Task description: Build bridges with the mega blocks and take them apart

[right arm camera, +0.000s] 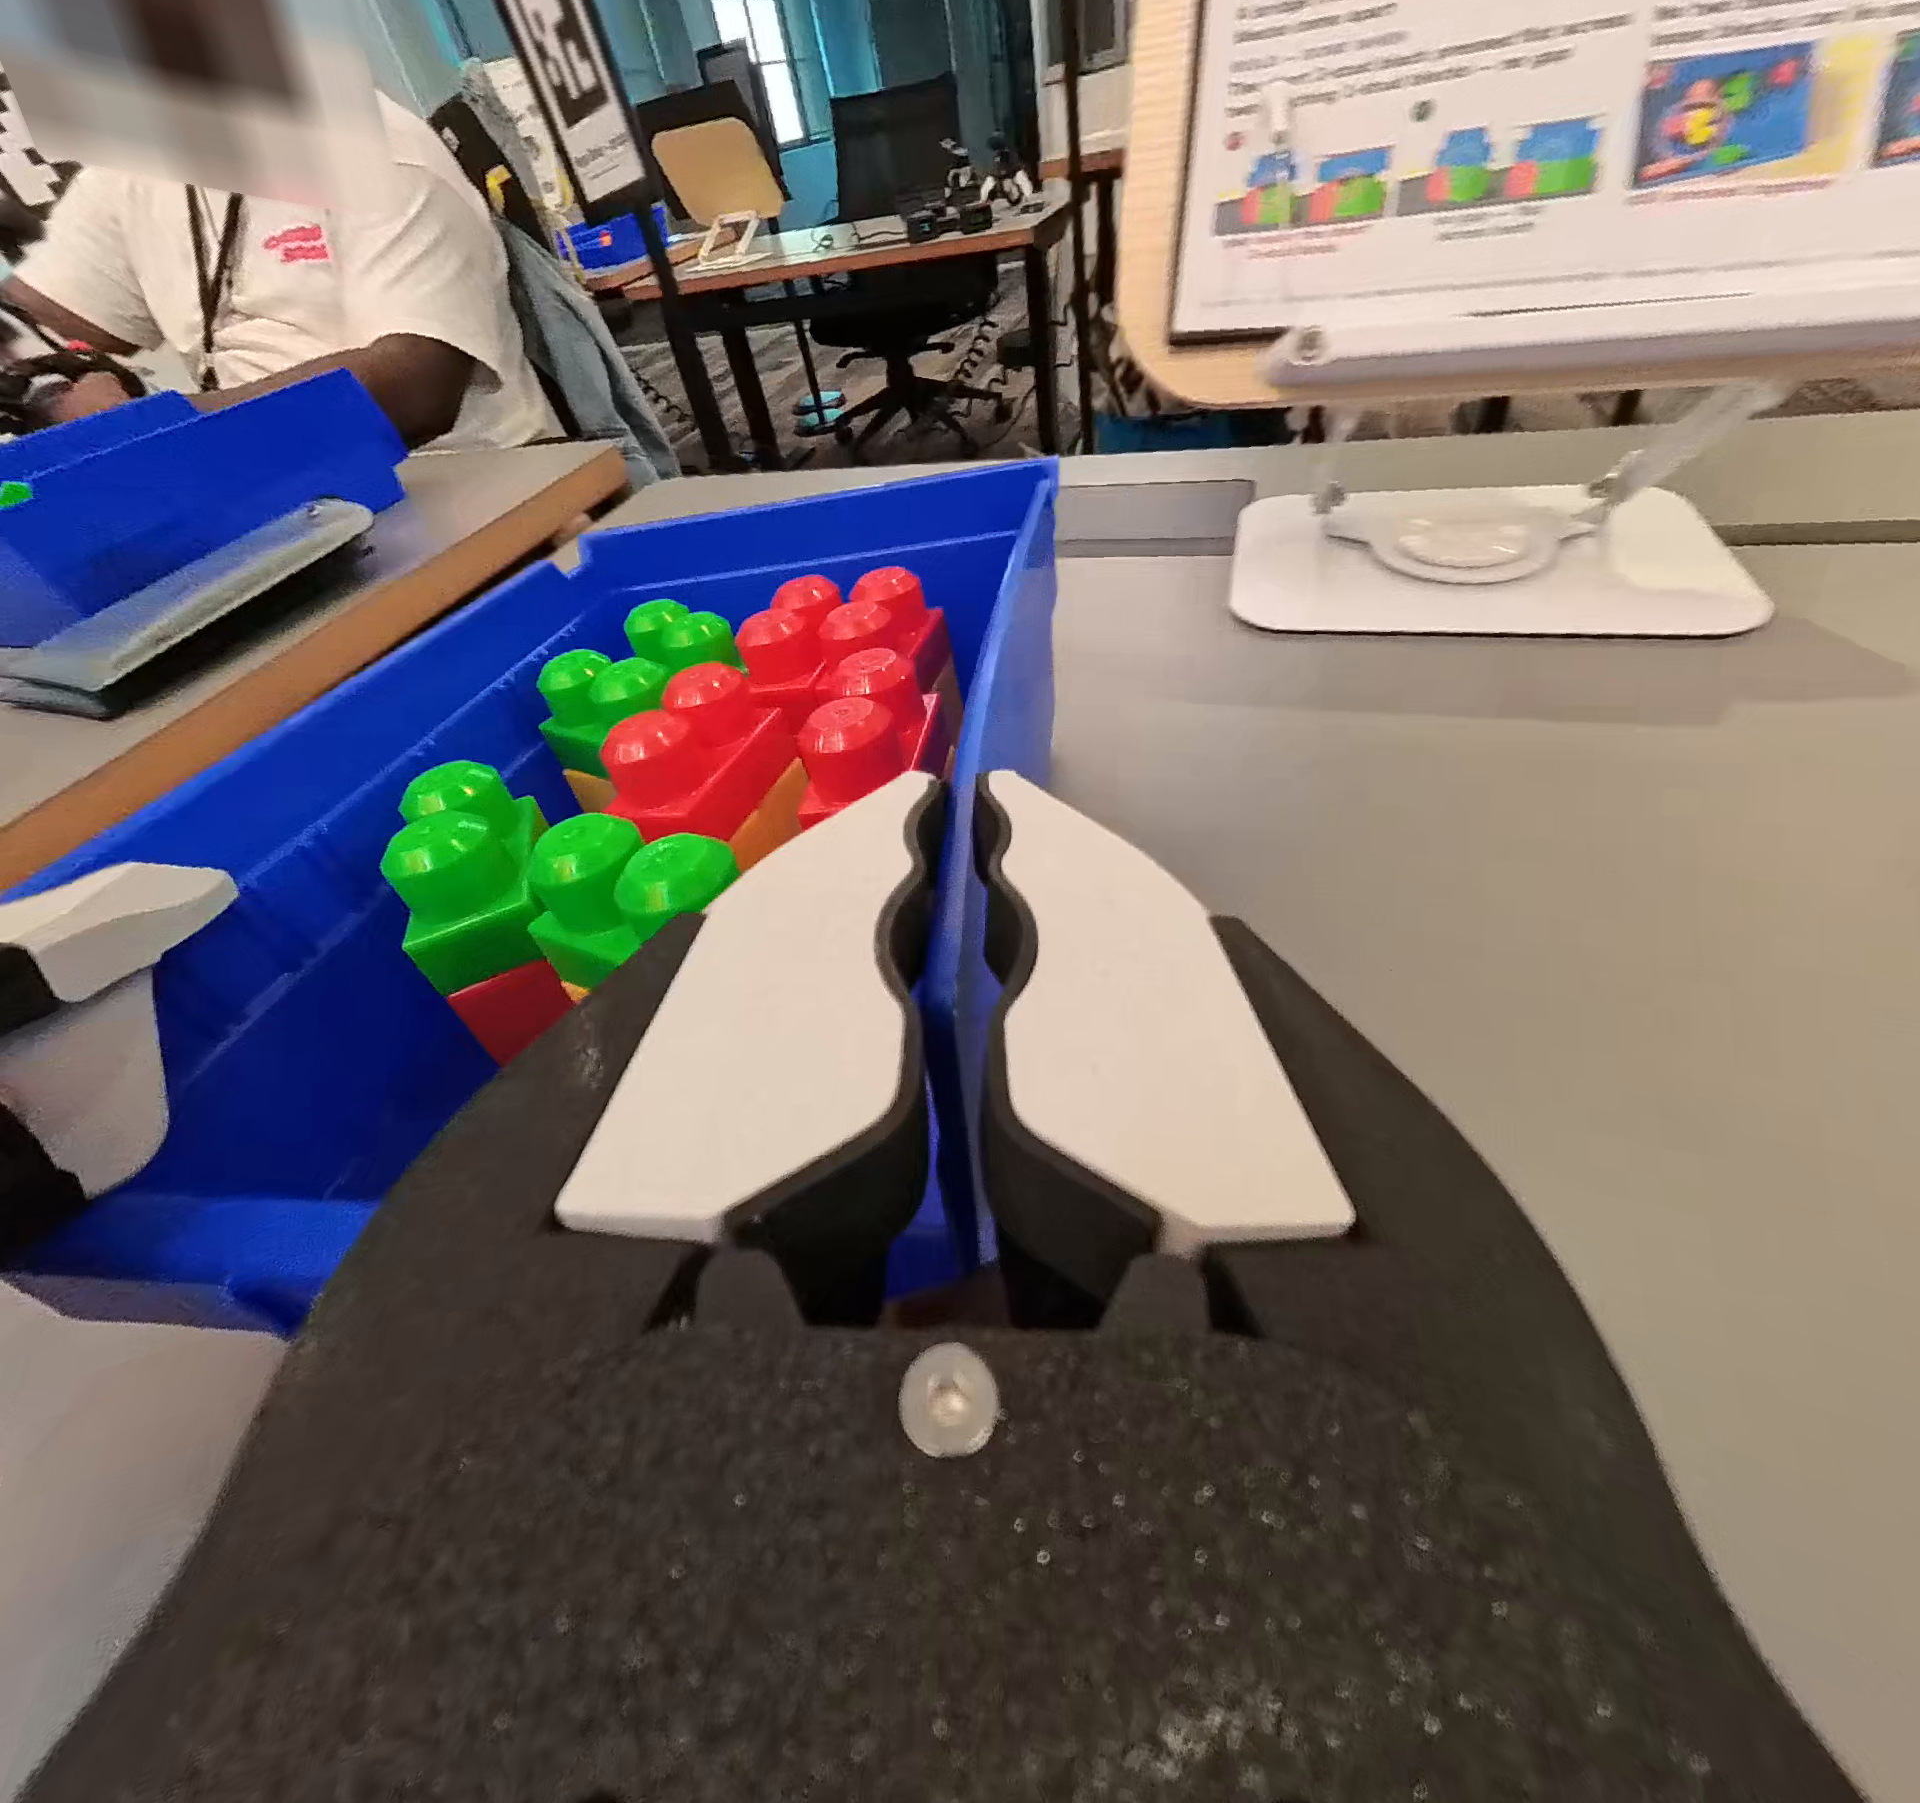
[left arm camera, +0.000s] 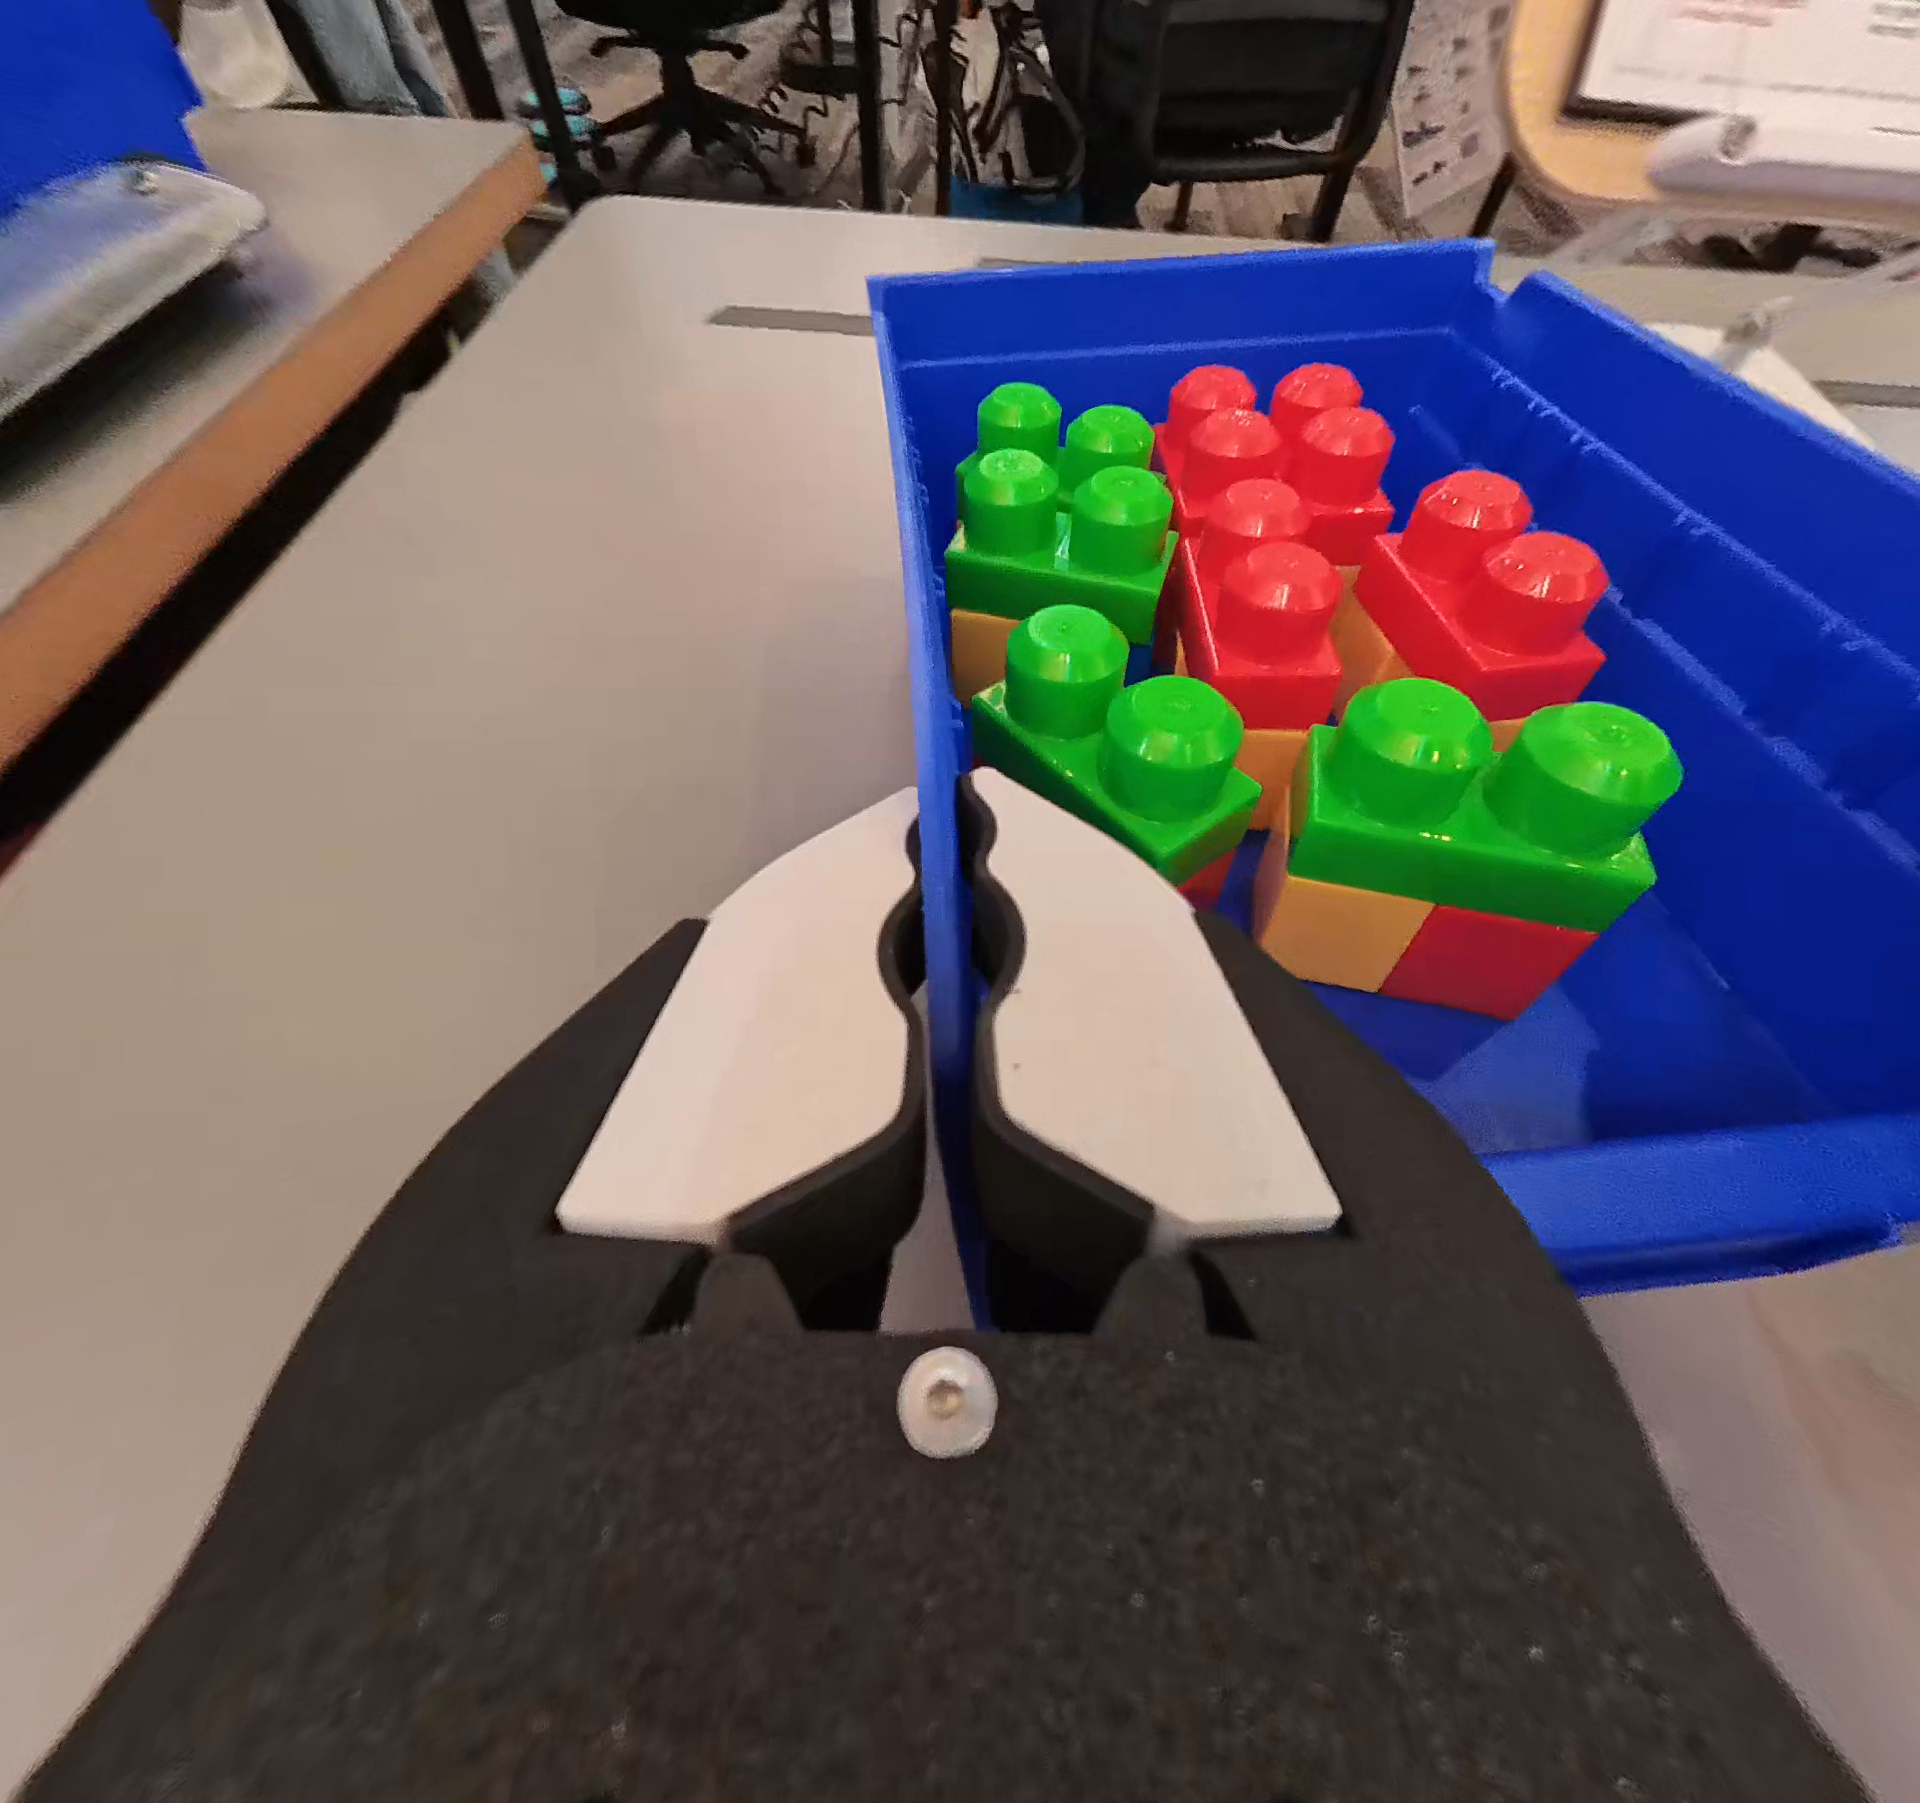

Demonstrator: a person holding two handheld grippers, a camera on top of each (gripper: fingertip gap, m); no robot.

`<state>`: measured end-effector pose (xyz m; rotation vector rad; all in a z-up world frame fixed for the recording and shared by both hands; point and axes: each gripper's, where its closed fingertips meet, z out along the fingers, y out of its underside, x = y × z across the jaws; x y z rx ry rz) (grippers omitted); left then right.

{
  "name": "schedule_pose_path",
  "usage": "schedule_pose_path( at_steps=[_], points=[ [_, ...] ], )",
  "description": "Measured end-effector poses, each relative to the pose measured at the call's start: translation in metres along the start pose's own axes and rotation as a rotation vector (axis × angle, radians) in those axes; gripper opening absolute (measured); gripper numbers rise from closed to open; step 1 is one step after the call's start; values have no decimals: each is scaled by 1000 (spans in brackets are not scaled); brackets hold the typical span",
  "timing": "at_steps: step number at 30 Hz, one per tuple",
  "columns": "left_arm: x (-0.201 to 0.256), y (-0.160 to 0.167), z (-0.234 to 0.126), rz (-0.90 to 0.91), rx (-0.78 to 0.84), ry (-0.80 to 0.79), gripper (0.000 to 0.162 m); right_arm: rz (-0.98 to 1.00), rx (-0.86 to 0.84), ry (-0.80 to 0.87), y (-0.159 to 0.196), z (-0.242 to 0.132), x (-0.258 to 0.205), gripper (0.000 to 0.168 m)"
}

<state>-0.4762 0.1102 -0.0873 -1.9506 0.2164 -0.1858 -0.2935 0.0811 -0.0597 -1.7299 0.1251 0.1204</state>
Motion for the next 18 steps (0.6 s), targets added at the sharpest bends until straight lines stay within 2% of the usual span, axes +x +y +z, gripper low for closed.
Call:
schedule_pose_path(
  at_steps=[7, 13, 18],
  points=[
    [-56, -16, 24, 59, 56, -42, 1, -8, -12, -20, 16, 35, -42, 6],
    [-60, -12, 47, 36, 51, -21, 1, -13, -34, -16, 24, 54, -38, 6],
    [-69, -10, 61, -4, 35, 15, 2, 10, -63, -62, 38, 53, -50, 11]
  ],
)
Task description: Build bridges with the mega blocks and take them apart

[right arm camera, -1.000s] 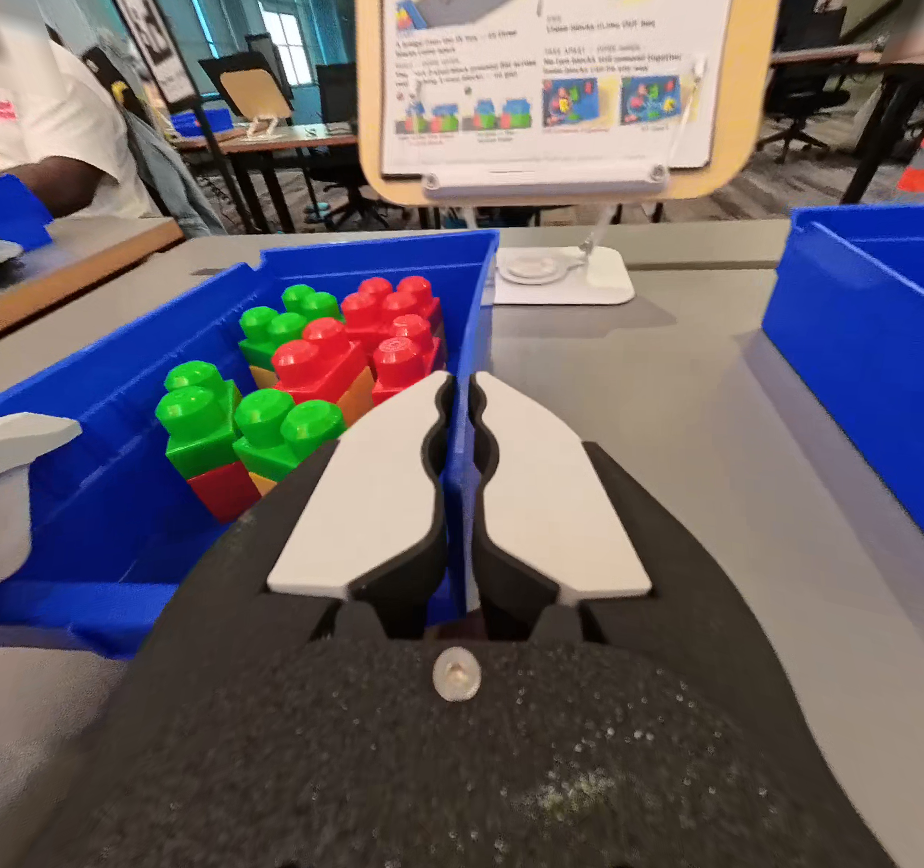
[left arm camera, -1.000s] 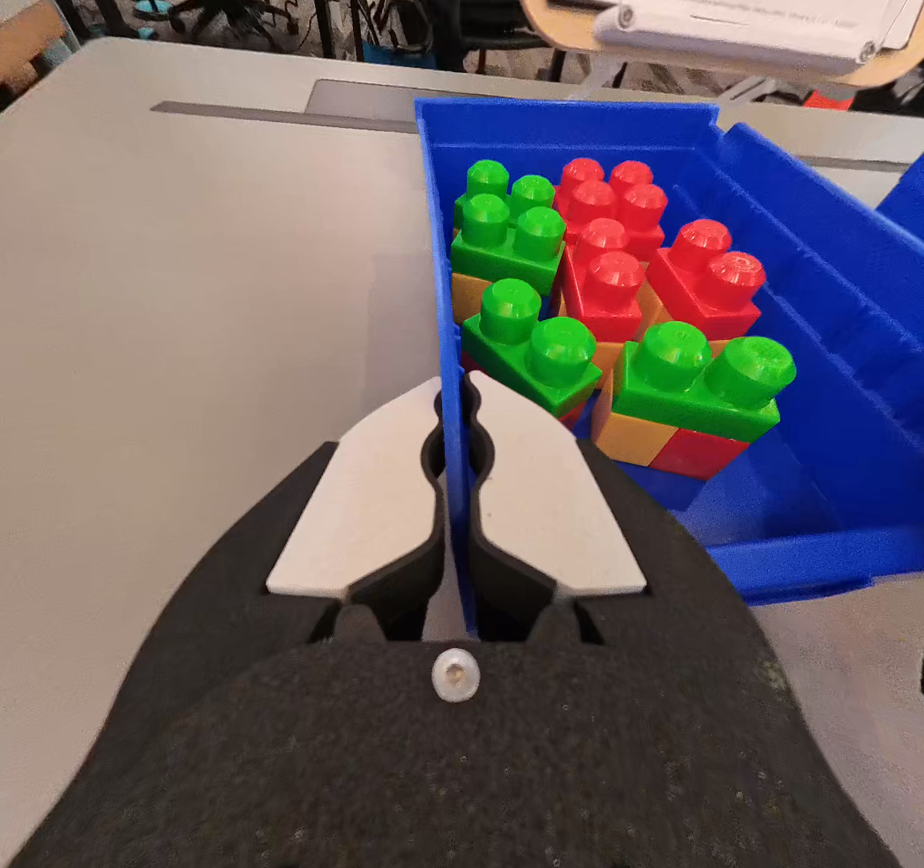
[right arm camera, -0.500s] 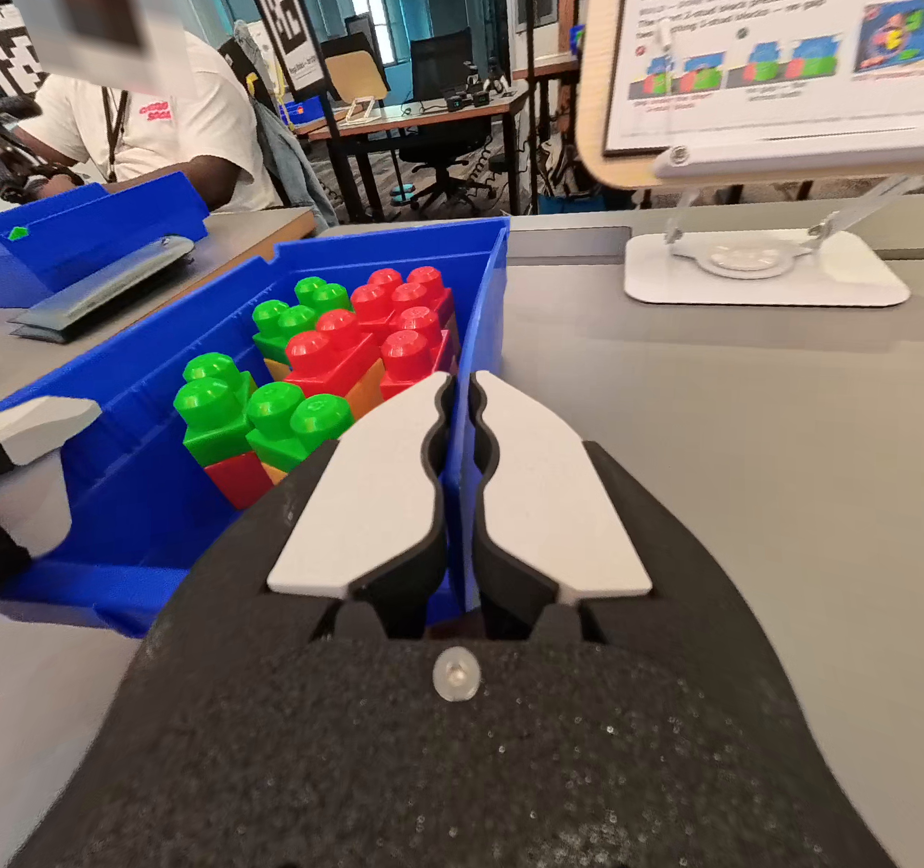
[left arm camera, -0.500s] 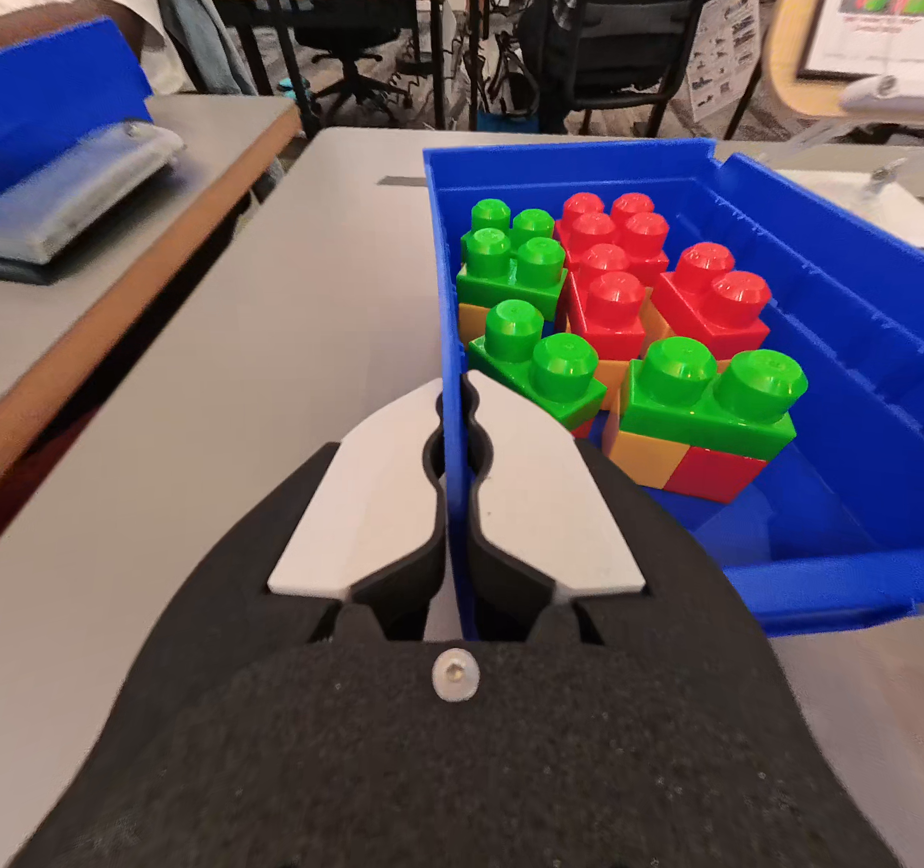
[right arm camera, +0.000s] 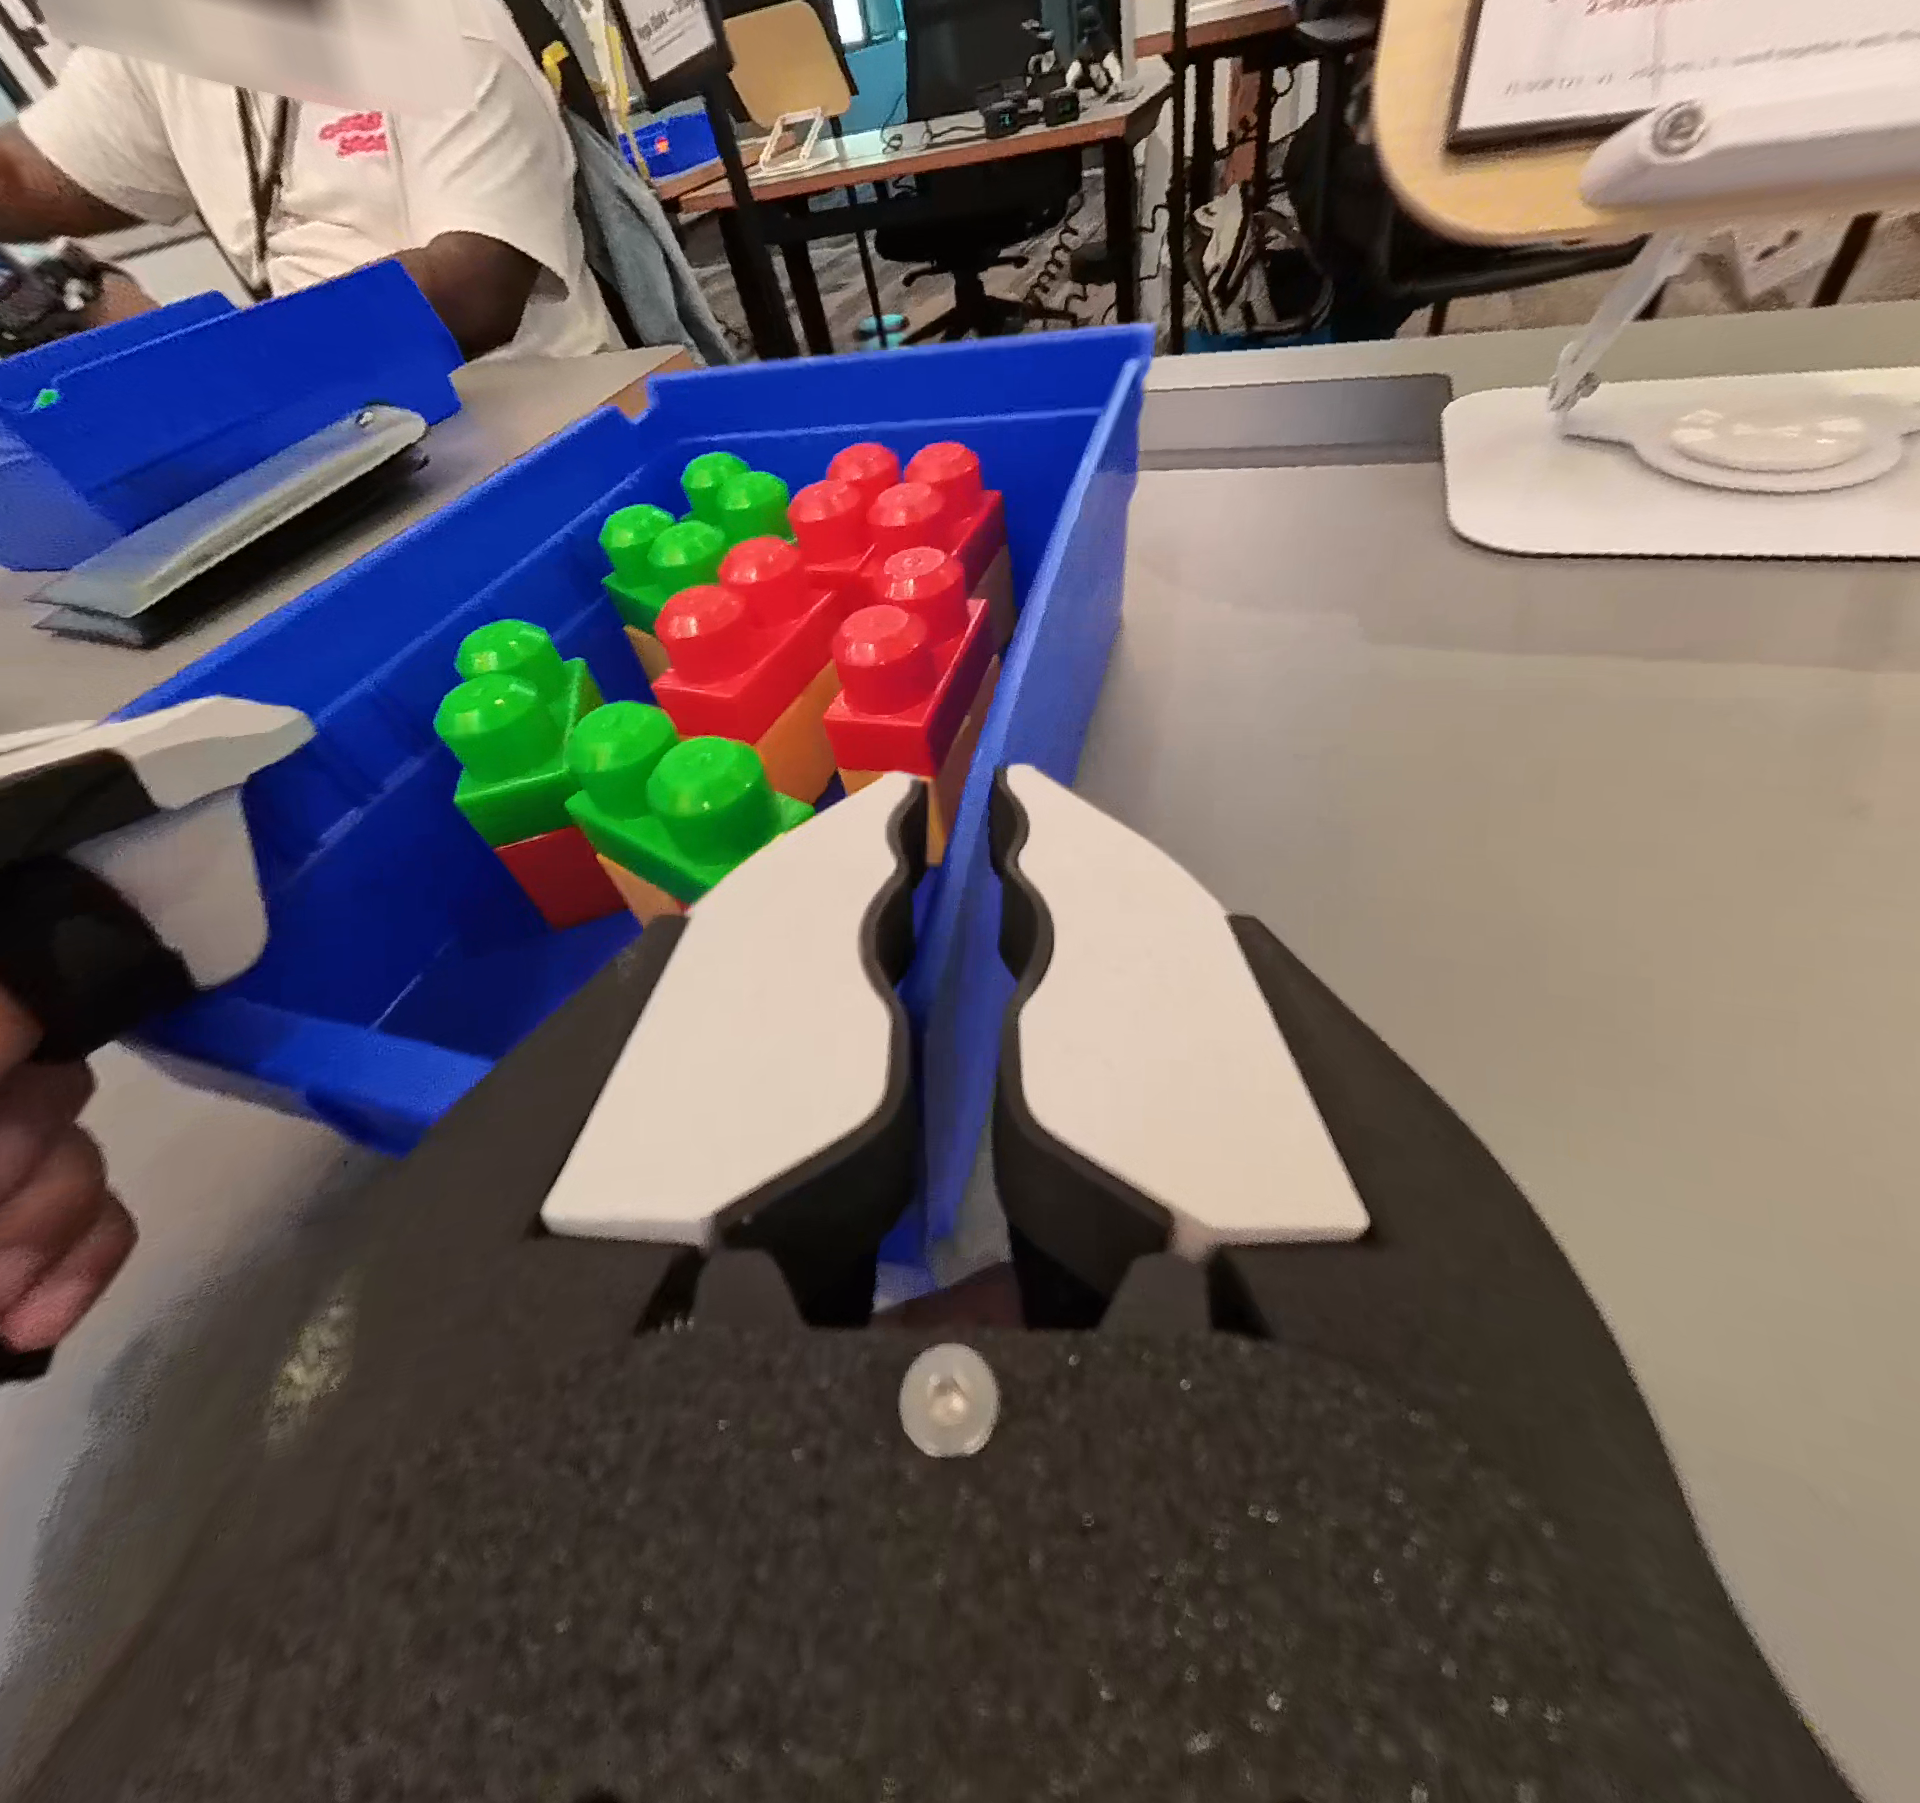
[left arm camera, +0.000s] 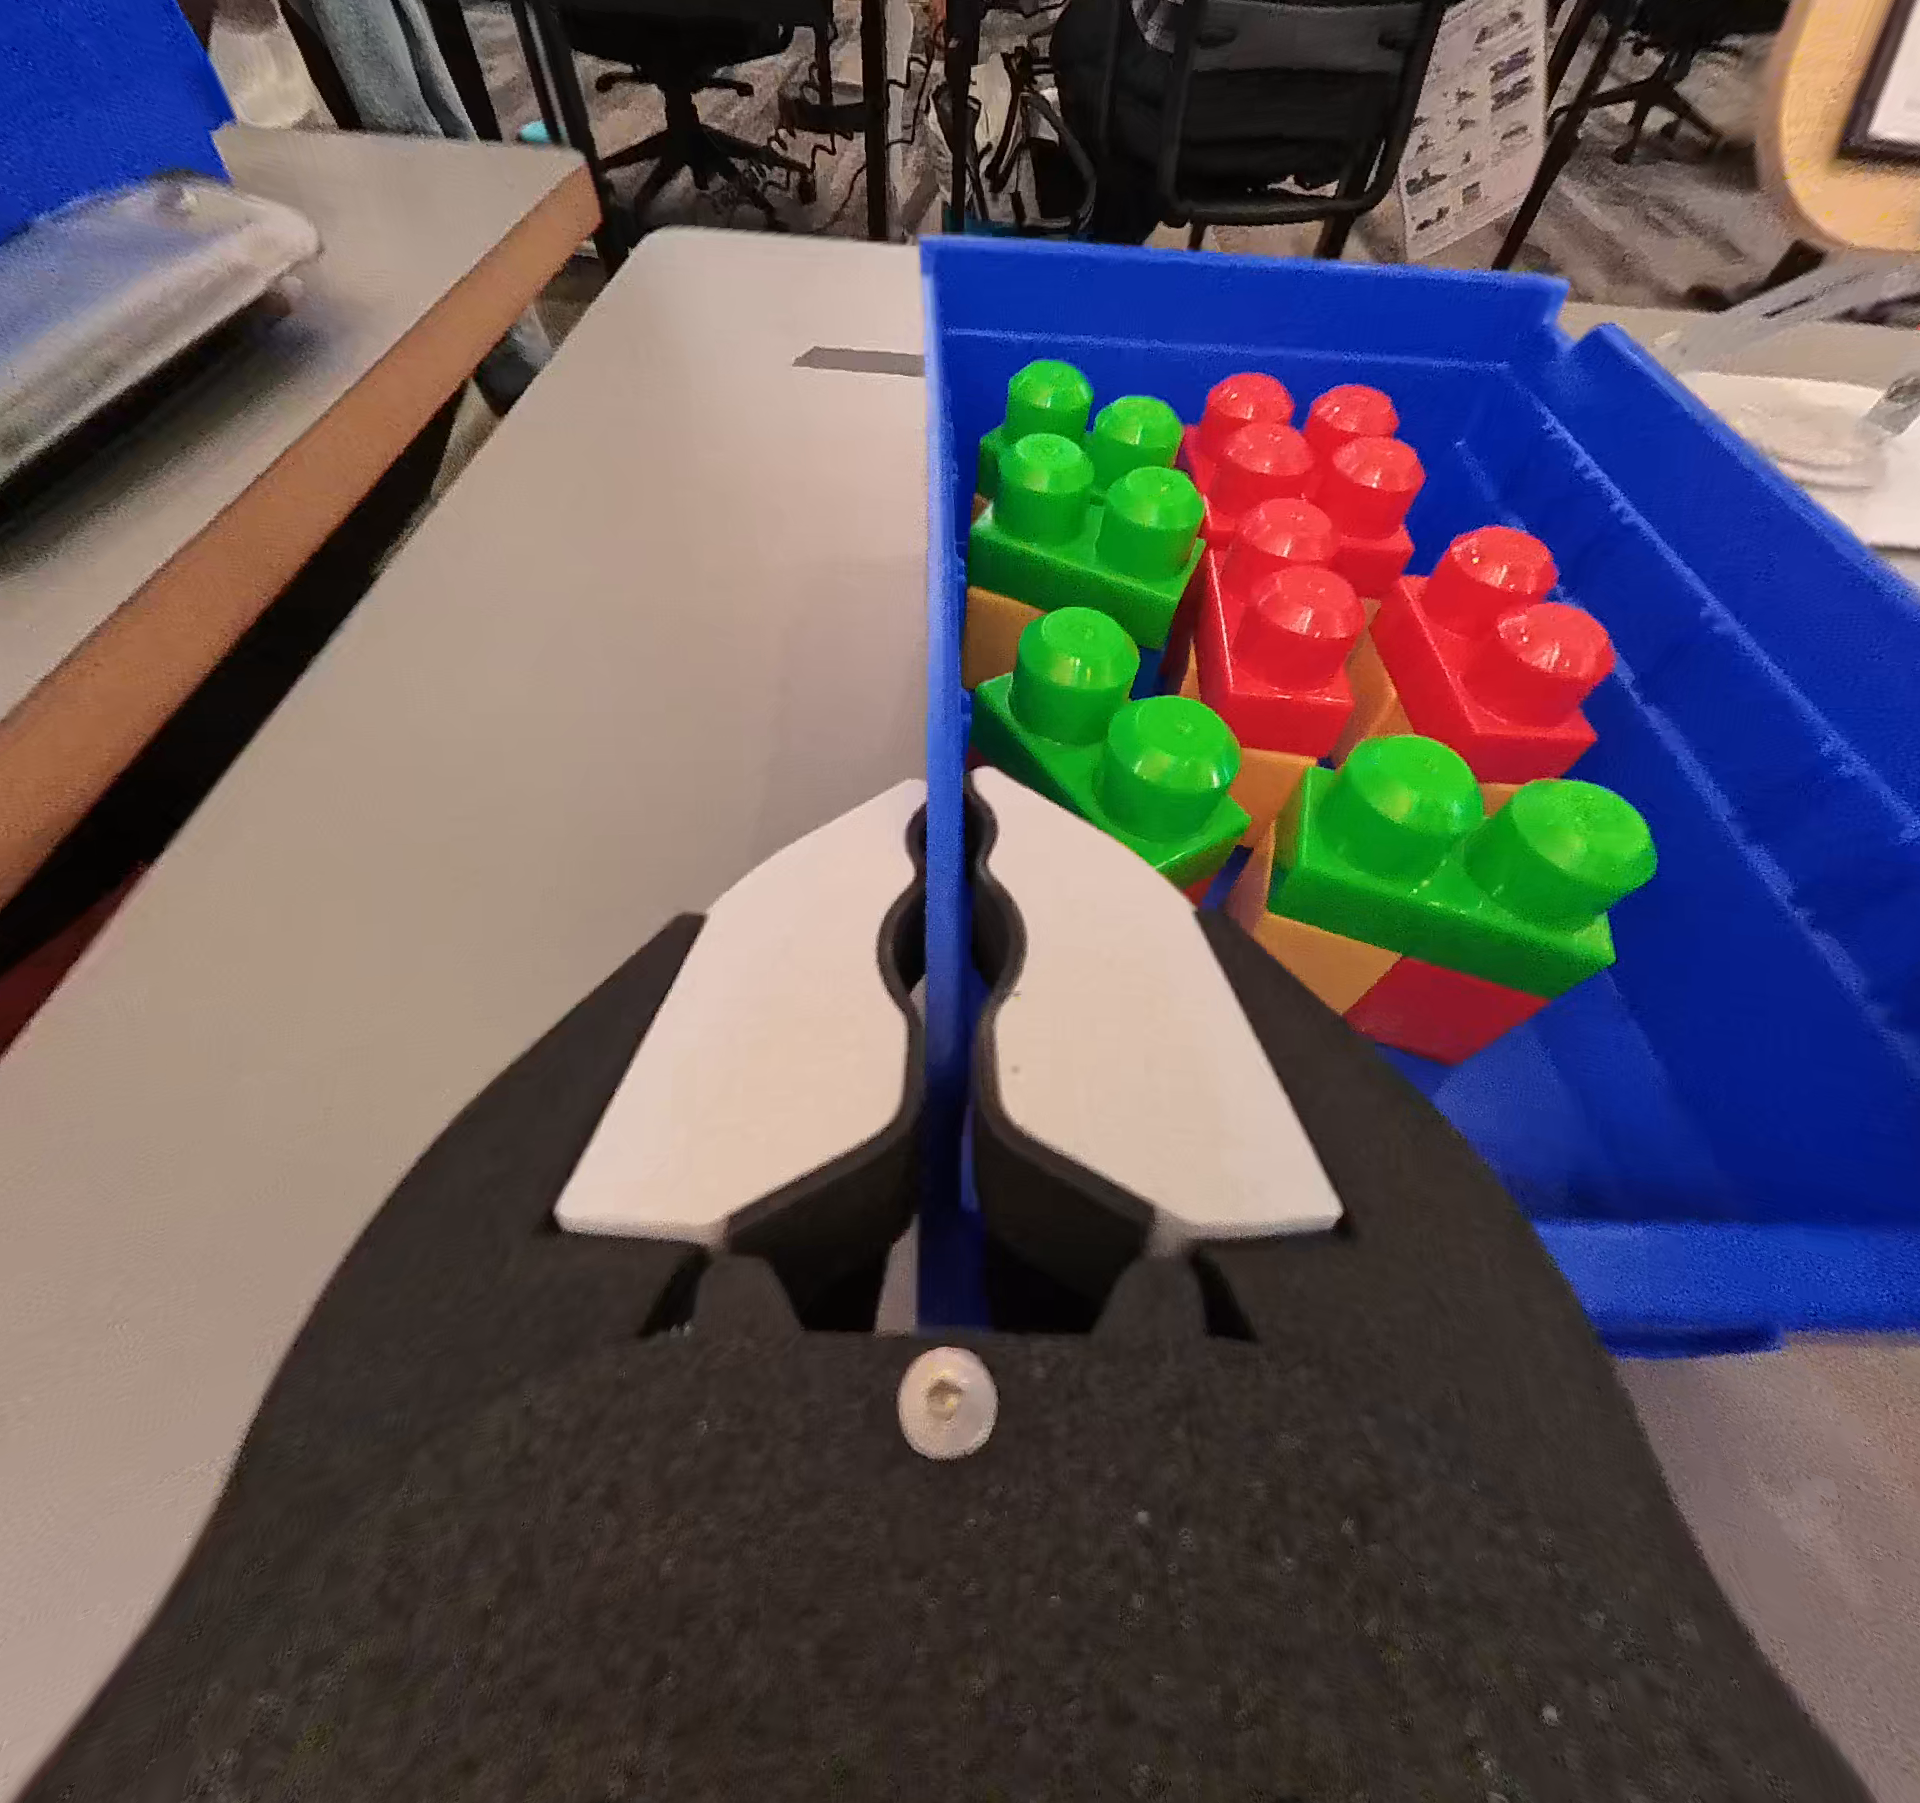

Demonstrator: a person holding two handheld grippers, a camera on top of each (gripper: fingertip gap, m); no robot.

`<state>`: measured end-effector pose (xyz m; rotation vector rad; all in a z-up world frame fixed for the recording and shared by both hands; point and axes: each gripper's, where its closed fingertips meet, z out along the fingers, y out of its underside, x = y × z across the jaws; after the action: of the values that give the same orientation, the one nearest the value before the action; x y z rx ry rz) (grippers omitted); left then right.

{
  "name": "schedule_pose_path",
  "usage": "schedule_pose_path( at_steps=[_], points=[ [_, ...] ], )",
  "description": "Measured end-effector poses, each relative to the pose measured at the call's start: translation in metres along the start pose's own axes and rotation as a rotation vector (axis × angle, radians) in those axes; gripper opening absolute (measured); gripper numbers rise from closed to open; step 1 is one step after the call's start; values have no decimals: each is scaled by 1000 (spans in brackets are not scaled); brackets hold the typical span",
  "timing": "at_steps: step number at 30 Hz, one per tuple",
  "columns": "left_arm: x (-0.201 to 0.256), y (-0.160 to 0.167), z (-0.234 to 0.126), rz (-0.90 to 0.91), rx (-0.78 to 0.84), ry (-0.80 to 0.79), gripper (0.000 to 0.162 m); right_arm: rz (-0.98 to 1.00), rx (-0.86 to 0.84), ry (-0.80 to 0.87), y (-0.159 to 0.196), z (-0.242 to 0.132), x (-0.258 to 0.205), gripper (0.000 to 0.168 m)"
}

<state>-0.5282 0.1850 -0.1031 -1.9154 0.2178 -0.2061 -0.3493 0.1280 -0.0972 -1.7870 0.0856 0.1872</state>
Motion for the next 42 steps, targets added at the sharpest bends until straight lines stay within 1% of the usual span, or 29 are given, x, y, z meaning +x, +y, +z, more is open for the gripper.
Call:
schedule_pose_path(
  at_steps=[3, 6, 7, 8, 9, 10, 13, 15, 18, 21, 24, 26, 27, 29, 31, 33, 37, 39, 42],
  points=[
    [-7, 6, 2, -86, 8, 46, 2, -15, -8, -29, 0, -1, -8, 14],
    [-8, 6, -1, -61, 19, 47, 3, -55, -56, -94, 1, -3, -9, 17],
    [-9, 6, -3, -68, 19, 49, 9, -85, -81, -145, 1, -8, -10, 18],
    [-8, 5, -6, -85, 18, 57, 28, -97, -102, -191, 0, -17, -8, 23],
    [-8, 3, -11, -106, 20, 65, 38, -104, -107, -232, -6, -28, -3, 30],
    [-8, -1, -18, -122, 27, 69, 40, -113, -108, -258, -14, -40, 4, 37],
    [-3, -18, -45, -135, 58, 90, 45, -171, -122, -326, -45, -83, 30, 39],
    [14, -28, -65, -124, 75, 144, 49, -223, -132, -339, -68, -115, 54, 41],
    [57, -29, -91, -110, 74, 250, 50, -289, -120, -302, -99, -168, 98, 41],
    [98, -22, -109, -67, 50, 329, 52, -361, -124, -227, -121, -218, 137, 40],
    [134, -15, -120, -20, 27, 388, 53, -435, -135, -179, -134, -260, 156, 40],
    [153, -10, -124, 19, 14, 418, 53, -503, -119, -180, -143, -278, 156, 37],
    [160, -9, -125, 40, 13, 421, 53, -539, -104, -172, -149, -281, 157, 35],
    [170, -5, -125, 70, 5, 420, 54, -569, -106, -185, -153, -274, 156, 32],
    [177, -4, -124, 74, 2, 432, 55, -521, -135, -254, -142, -258, 152, 33],
    [179, -1, -122, 88, 5, 419, 56, -425, -150, -316, -119, -236, 154, 40],
    [175, 9, -114, 120, -3, 382, 56, -249, -182, -373, -49, -193, 177, 44],
    [173, 16, -109, 100, -19, 379, 58, -182, -194, -391, -19, -185, 189, 46],
    [171, 25, -105, 77, -33, 366, 61, -143, -185, -381, 2, -183, 209, 48]
  ],
)
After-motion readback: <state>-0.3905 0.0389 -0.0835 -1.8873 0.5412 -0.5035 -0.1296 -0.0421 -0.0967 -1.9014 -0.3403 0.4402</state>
